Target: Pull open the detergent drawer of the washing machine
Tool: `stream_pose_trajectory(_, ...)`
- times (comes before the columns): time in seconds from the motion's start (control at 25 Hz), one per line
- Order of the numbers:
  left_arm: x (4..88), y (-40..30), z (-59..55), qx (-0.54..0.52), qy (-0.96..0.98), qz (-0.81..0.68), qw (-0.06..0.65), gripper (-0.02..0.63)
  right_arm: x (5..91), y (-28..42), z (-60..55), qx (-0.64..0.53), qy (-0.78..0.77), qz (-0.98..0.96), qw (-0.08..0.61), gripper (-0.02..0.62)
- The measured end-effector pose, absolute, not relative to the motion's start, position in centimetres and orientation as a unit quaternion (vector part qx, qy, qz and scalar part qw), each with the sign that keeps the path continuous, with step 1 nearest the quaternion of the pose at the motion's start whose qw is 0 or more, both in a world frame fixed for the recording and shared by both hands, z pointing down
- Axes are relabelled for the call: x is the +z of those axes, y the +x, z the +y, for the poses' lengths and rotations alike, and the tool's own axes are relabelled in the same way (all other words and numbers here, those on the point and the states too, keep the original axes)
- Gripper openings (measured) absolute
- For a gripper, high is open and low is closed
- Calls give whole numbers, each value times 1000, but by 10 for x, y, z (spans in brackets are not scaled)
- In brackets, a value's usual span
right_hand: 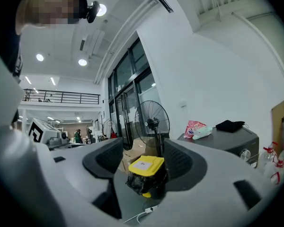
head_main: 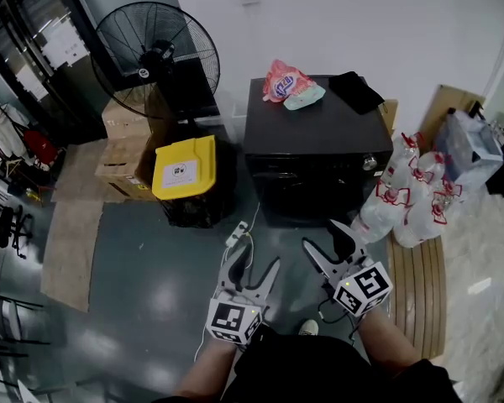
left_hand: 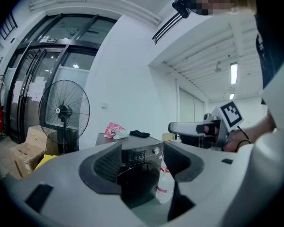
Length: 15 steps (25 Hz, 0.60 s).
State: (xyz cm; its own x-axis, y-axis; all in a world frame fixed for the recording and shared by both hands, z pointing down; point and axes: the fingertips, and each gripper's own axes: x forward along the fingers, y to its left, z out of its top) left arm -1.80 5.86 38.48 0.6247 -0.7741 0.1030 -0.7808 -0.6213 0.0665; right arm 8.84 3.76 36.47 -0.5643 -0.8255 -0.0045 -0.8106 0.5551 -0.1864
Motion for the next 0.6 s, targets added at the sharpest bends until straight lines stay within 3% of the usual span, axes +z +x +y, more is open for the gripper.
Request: stream_pose_trajectory(0.6,393,-85,8,40,921,-382,59,281,381,28,-25,-139,-501,851,73,353)
